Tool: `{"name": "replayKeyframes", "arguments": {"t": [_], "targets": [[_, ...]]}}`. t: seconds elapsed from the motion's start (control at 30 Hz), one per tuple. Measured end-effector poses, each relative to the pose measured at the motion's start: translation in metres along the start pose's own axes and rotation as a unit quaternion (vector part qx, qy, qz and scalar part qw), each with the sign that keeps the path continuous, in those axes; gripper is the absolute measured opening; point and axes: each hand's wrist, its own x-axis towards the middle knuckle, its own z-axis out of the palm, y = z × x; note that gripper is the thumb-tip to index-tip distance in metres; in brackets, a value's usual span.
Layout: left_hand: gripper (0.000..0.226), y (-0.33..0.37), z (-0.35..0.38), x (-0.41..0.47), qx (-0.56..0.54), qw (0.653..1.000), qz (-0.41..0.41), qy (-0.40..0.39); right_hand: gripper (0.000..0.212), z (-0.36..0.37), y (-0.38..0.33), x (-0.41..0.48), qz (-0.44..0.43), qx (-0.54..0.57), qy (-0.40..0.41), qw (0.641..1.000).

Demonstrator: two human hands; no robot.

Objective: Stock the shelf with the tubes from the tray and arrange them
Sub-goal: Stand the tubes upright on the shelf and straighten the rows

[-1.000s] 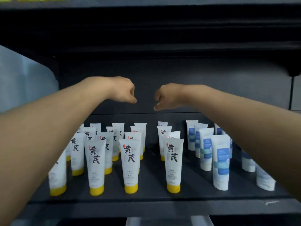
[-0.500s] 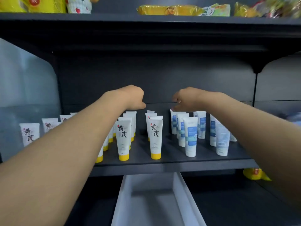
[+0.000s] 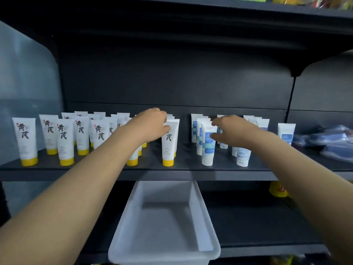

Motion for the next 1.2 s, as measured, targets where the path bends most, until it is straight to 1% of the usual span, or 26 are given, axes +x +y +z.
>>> {"name": "replayKeyframes", "arguments": {"t": [0.2, 0.33, 0.5, 0.6, 0.67, 0.77, 0.83, 0.9, 1.03, 1.2], "targets": [[0.039, 0.002, 0.028, 0.025, 0.006, 0.999, -0.002, 0.038, 0.037, 0.024, 0.042, 0.04, -0.029, 0.015, 0.057, 0.998], [0.04, 0.003, 0.043, 0.042, 0.008, 0.998, -0.019, 0.057, 0.045, 0.037, 0.057, 0.072, -0.07, 0.05, 0.081, 0.993], [0.044, 0.002, 0.056, 0.059, 0.008, 0.999, -0.015, 0.048, 0.05, 0.055, 0.056, 0.092, -0.098, 0.098, 0.079, 0.987], [0.046, -0.002, 0.056, 0.069, 0.011, 0.999, -0.01, 0.048, 0.057, 0.066, 0.056, 0.098, -0.109, 0.125, 0.066, 0.984], [0.046, -0.005, 0.058, 0.074, 0.014, 1.0, -0.009, 0.022, 0.059, 0.072, 0.055, 0.101, -0.116, 0.138, 0.056, 0.982], [0.043, -0.011, 0.062, 0.08, 0.02, 0.999, -0.01, -0.031, 0.051, 0.076, 0.053, 0.105, -0.103, 0.169, 0.066, 0.978], [0.035, -0.019, 0.064, 0.084, 0.015, 0.999, -0.006, -0.036, 0.041, 0.075, 0.053, 0.107, -0.086, 0.207, 0.075, 0.972], [0.028, -0.024, 0.064, 0.088, -0.001, 0.999, 0.0, -0.042, 0.034, 0.075, 0.054, 0.108, -0.071, 0.251, 0.064, 0.963], [0.018, -0.026, 0.068, 0.094, -0.073, 0.995, -0.002, -0.07, 0.027, 0.073, 0.056, 0.113, -0.061, 0.294, 0.05, 0.953], [0.016, -0.031, 0.074, 0.096, -0.155, 0.986, -0.005, -0.059, 0.019, 0.072, 0.055, 0.114, -0.058, 0.307, 0.04, 0.949]]}}
